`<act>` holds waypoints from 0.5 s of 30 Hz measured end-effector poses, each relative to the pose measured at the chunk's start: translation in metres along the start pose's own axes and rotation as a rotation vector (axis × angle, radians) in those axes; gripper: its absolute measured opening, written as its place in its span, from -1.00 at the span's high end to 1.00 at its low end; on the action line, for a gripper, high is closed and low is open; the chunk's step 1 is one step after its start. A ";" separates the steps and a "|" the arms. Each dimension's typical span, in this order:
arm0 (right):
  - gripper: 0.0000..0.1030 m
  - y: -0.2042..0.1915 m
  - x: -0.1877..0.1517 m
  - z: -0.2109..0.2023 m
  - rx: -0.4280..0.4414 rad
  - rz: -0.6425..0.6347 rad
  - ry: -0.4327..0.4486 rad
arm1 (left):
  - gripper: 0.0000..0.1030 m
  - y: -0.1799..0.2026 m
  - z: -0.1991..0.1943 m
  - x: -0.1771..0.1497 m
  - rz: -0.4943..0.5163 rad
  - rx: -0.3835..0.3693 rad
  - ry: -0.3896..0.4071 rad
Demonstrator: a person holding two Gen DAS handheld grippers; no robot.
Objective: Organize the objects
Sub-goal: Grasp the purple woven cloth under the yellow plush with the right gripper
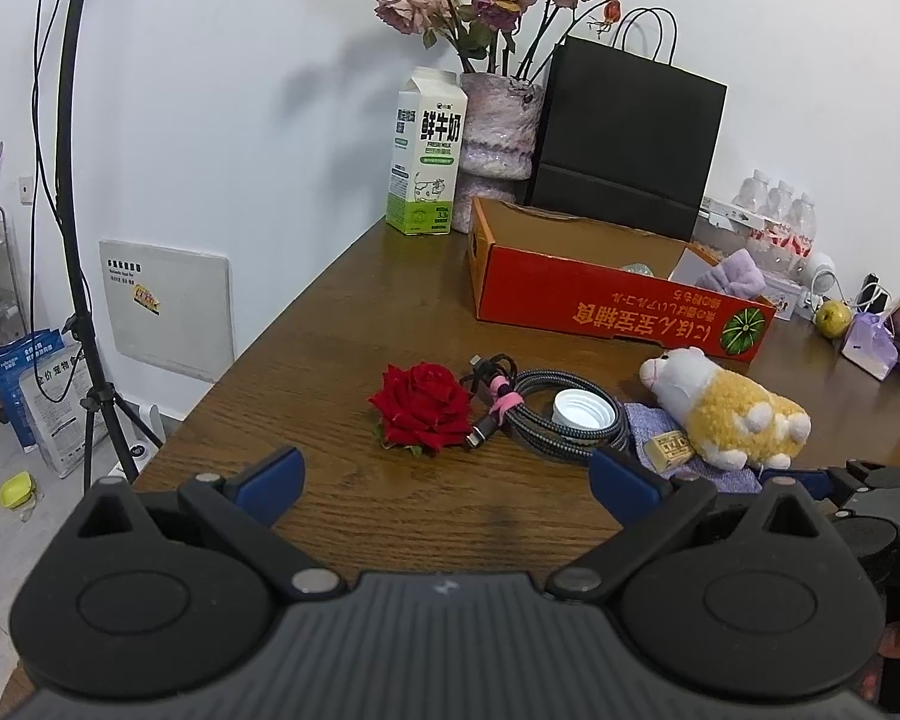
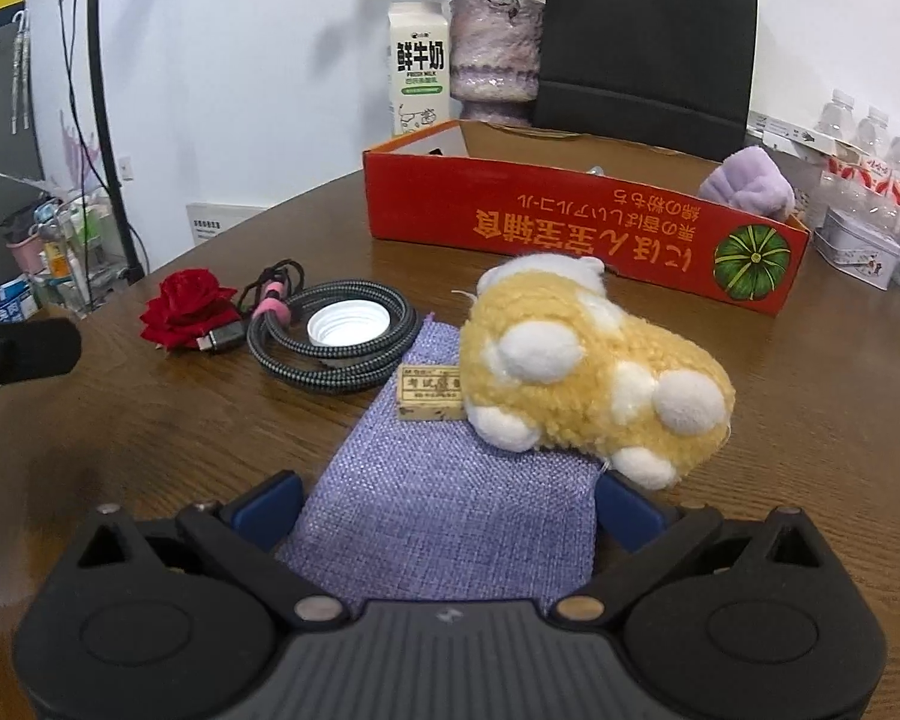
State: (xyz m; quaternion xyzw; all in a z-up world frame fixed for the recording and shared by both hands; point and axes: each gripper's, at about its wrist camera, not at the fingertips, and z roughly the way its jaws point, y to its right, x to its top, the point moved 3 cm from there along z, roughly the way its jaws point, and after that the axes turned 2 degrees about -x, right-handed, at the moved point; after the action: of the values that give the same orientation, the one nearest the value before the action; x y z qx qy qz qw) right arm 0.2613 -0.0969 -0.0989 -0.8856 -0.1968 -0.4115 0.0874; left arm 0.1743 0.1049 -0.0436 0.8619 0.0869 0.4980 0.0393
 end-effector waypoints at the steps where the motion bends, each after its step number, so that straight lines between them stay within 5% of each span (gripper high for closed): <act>1: -0.99 0.001 -0.001 -0.001 0.005 -0.003 0.003 | -1.00 0.001 -0.001 0.000 0.002 0.000 0.000; 6: -0.64 0.007 -0.003 -0.008 0.032 -0.026 0.029 | -1.00 0.006 -0.007 0.001 0.012 -0.006 0.009; 12: 0.27 0.017 -0.005 -0.017 0.027 -0.026 0.059 | -1.00 0.014 -0.013 0.002 0.018 -0.039 0.022; 15: 0.50 0.017 -0.007 -0.019 0.031 -0.035 0.063 | -1.00 0.020 -0.016 0.003 0.026 -0.045 0.027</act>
State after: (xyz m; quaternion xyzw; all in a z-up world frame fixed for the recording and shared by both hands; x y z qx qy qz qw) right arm 0.2515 -0.1205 -0.0915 -0.8671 -0.2158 -0.4377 0.1003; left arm 0.1642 0.0860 -0.0302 0.8551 0.0652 0.5118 0.0509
